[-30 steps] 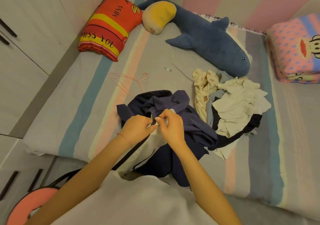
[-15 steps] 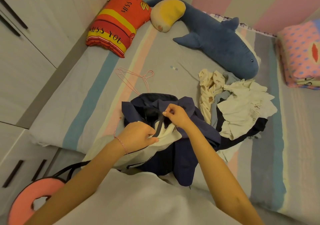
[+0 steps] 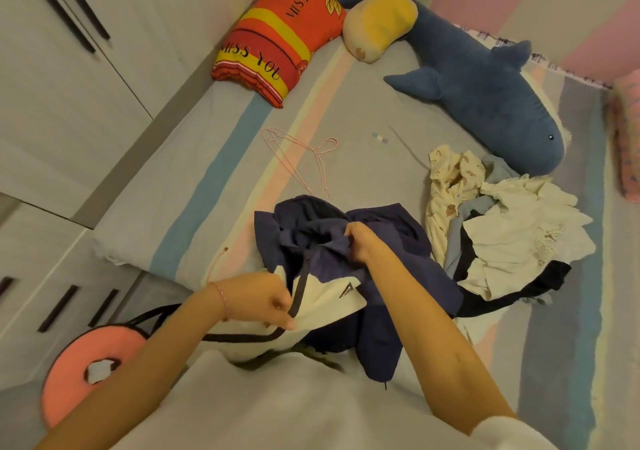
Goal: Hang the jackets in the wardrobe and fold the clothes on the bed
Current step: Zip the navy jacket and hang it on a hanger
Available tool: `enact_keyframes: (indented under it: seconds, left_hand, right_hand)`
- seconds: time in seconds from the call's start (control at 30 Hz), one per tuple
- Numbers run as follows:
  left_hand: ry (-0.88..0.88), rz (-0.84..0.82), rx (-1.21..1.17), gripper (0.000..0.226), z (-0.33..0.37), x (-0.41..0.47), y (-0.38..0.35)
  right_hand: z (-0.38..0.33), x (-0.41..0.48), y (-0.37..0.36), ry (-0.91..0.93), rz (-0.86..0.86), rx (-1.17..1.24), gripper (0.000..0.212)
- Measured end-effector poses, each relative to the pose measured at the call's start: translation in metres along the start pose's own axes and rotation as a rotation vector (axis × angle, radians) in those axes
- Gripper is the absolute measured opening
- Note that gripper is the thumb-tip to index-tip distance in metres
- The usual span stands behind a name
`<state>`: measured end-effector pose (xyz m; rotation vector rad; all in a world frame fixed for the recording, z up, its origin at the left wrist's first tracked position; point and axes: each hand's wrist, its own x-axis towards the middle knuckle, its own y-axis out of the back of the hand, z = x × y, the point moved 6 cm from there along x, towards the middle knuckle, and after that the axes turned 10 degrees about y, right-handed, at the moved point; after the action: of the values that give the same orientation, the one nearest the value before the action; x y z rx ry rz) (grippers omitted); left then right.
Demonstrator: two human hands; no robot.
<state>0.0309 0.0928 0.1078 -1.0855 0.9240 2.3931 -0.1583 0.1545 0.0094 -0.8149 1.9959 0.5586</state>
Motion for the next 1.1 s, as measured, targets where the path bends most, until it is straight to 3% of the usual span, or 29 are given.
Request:
enact_keyframes:
  seconds: [0.07, 0.1, 0.13, 0.2, 0.27, 0.33, 0.4, 0.47, 0.53, 0.63, 0.7, 0.77, 0.83, 0.87, 0.97, 1.03, 1.1]
  left_hand:
    - [0.092, -0.164, -0.062, 0.026, -0.022, -0.009, 0.000]
    - [0.122, -0.120, -0.090, 0.025, -0.028, -0.011, 0.008]
    - [0.145, 0.003, -0.138, 0.024, -0.031, -0.008, 0.023]
    - [0.170, 0.364, -0.401, 0.020, -0.031, -0.002, 0.060]
    - [0.184, 0.595, -0.631, 0.027, -0.022, 0.008, 0.090]
    - [0.173, 0.639, -0.776, 0.056, -0.010, 0.020, 0.110]
    - [0.163, 0.625, -1.038, 0.062, 0.001, 0.030, 0.121]
    - [0.160, 0.485, -1.455, 0.073, 0.012, 0.041, 0.124]
    - [0.112, 0.430, -1.585, 0.073, 0.026, 0.041, 0.129]
    - [0.144, 0.560, -1.581, 0.005, 0.030, 0.020, 0.147]
    - [0.043, 0.614, -1.619, 0.027, 0.037, 0.003, 0.176]
    - [-0.234, 0.626, -1.774, 0.031, 0.048, -0.021, 0.214]
    - [-0.495, 0.598, -1.903, 0.048, 0.057, -0.047, 0.236]
    - [-0.581, 0.558, -1.949, 0.052, 0.060, -0.056, 0.237]
    - [-0.669, 0.402, -2.092, 0.019, 0.058, -0.053, 0.212]
    - [-0.592, 0.340, -2.149, 0.074, 0.047, -0.031, 0.184]
    - [-0.501, 0.361, -2.217, 0.082, 0.031, -0.018, 0.155]
  right_hand:
    - [-0.029, -0.017, -0.001, 0.104, -0.017, 0.371, 0.016]
    - [-0.048, -0.033, 0.001, 0.195, -0.032, 0.438, 0.009]
    - [-0.065, -0.049, 0.002, 0.289, -0.078, 0.491, 0.006]
    - [-0.090, -0.089, 0.001, 0.435, -0.205, 0.598, 0.046]
    - [-0.108, -0.131, -0.004, 0.553, -0.371, 0.679, 0.065]
    - [-0.122, -0.169, -0.007, 0.674, -0.485, 0.663, 0.059]
    - [-0.129, -0.200, -0.010, 0.757, -0.503, 0.642, 0.053]
    - [-0.131, -0.214, -0.009, 0.818, -0.490, 0.613, 0.065]
    - [-0.130, -0.226, -0.008, 0.878, -0.481, 0.558, 0.062]
    - [-0.138, -0.237, 0.010, 0.984, -0.377, 0.579, 0.045]
    - [-0.147, -0.243, 0.039, 1.058, -0.241, 0.685, 0.016]
    - [-0.152, -0.248, 0.064, 1.093, -0.146, 0.800, 0.022]
    - [-0.153, -0.245, 0.081, 1.078, -0.083, 0.915, 0.031]
    - [-0.148, -0.236, 0.086, 1.010, 0.045, 0.894, 0.031]
    - [-0.119, -0.189, 0.094, 0.712, 0.396, 0.718, 0.032]
    - [-0.092, -0.159, 0.083, 0.513, 0.220, 0.835, 0.041]
    - [-0.059, -0.140, 0.080, 0.390, 0.110, 0.825, 0.042]
